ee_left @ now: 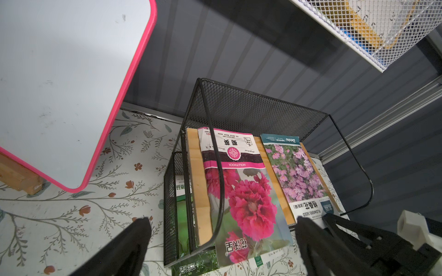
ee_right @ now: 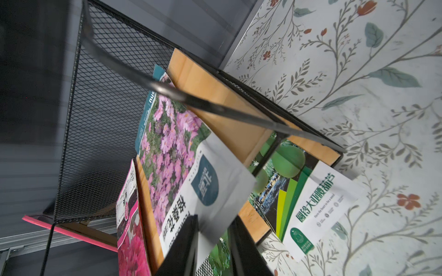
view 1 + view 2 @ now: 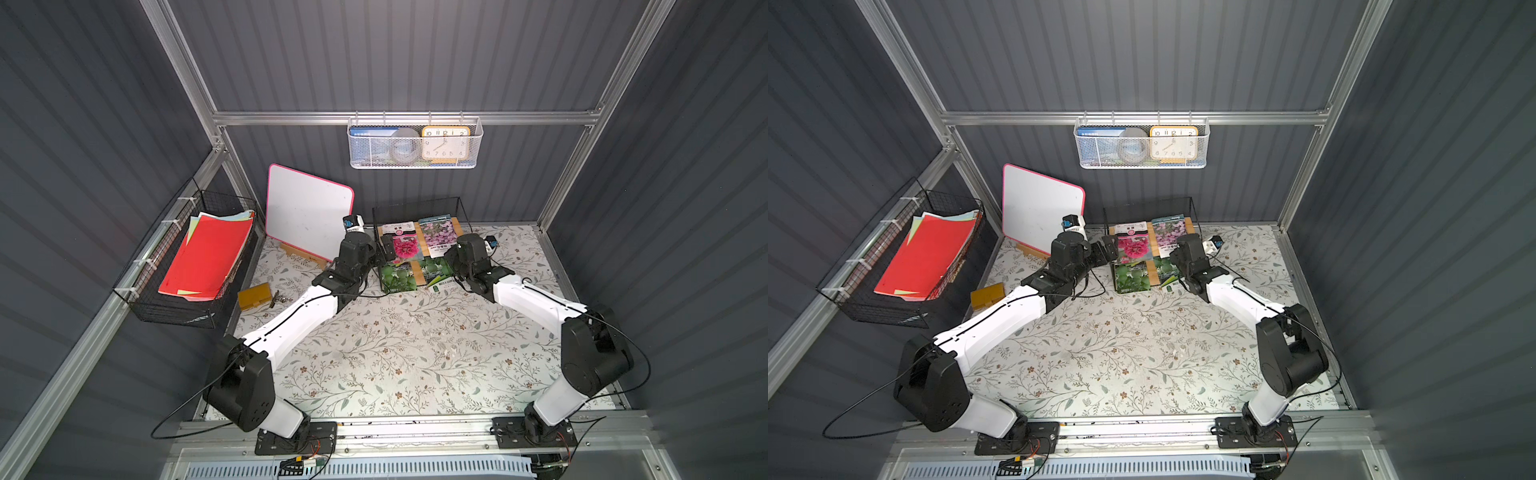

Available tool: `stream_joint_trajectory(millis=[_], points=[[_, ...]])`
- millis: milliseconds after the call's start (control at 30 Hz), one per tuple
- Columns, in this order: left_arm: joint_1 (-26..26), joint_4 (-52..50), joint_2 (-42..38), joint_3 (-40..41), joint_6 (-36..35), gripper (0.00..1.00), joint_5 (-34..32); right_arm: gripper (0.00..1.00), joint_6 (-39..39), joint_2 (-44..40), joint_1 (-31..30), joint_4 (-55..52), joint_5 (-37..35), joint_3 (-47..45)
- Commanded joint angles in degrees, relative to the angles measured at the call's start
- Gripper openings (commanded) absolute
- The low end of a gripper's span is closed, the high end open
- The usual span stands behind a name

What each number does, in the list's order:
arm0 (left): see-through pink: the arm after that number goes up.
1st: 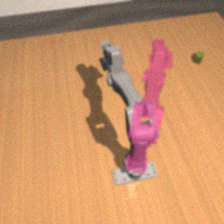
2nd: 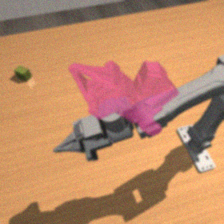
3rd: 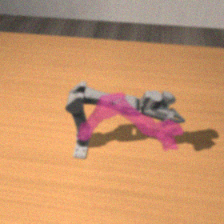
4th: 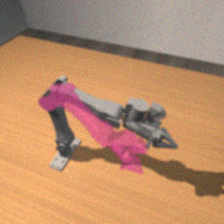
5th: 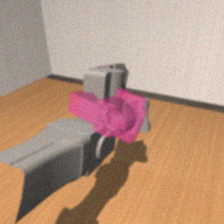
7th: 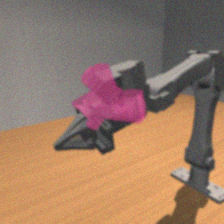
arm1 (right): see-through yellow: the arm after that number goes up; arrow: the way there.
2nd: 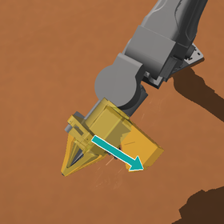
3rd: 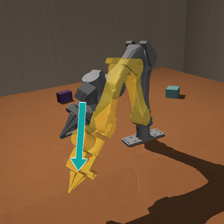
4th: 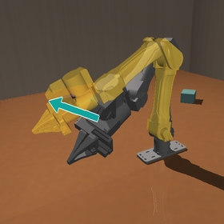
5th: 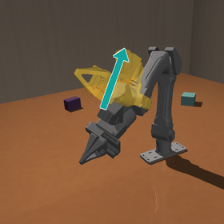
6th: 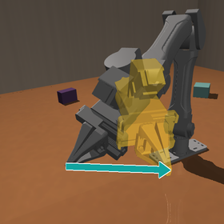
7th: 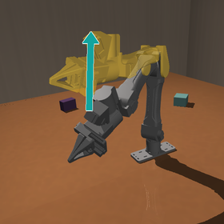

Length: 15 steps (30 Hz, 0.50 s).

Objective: Take the seed bag off the shelf
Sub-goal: Pick up the seed packet from the shelf.

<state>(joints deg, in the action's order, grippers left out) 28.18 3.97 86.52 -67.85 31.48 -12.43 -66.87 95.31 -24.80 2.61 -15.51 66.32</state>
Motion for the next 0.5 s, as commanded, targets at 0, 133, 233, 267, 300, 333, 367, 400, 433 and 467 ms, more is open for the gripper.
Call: stream_joint_trajectory(millis=[0,133,233,267,300,333,367,400,433,467], points=[[-0.06,0.26,0.16,-0.17,-1.43,1.00,-0.51,0.23,-0.33,0.54,0.22,2.69,-0.38,0.16],[-0.06,0.08,0.14,-0.37,-1.50,1.00,-0.60,0.06,-0.49,0.54,0.28,3.29,-0.06,0.12],[-0.06,0.05,0.14,-0.43,-1.43,1.00,-0.57,0.00,-0.74,0.43,0.28,3.37,0.33,-0.14],[-0.06,0.08,0.23,-0.44,-1.43,1.00,-0.48,0.00,-0.67,0.25,0.28,3.45,0.49,-0.27],[-0.06,0.08,0.23,-0.53,-1.43,1.00,-0.39,0.00,-0.70,0.19,0.28,3.49,0.52,-0.38],[-0.07,0.08,0.31,-0.53,-1.43,1.00,-0.38,0.00,-0.66,0.11,0.31,3.58,0.66,-0.53],[-0.06,0.08,0.32,-0.57,-1.42,1.00,-0.33,0.00,-0.62,-0.01,0.36,3.71,0.71,-0.66],[-0.06,0.08,0.40,-0.54,-1.43,1.00,-0.30,0.00,-0.55,-0.11,0.37,3.74,0.75,-0.80],[-0.06,0.01,0.45,-0.54,-1.34,1.00,-0.31,0.00,-0.42,-0.28,0.36,3.85,0.79,-0.93],[-0.06,-0.01,0.41,-0.59,-1.34,1.00,-0.25,0.00,-0.28,-0.53,0.40,4.04,0.99,-1.17]])
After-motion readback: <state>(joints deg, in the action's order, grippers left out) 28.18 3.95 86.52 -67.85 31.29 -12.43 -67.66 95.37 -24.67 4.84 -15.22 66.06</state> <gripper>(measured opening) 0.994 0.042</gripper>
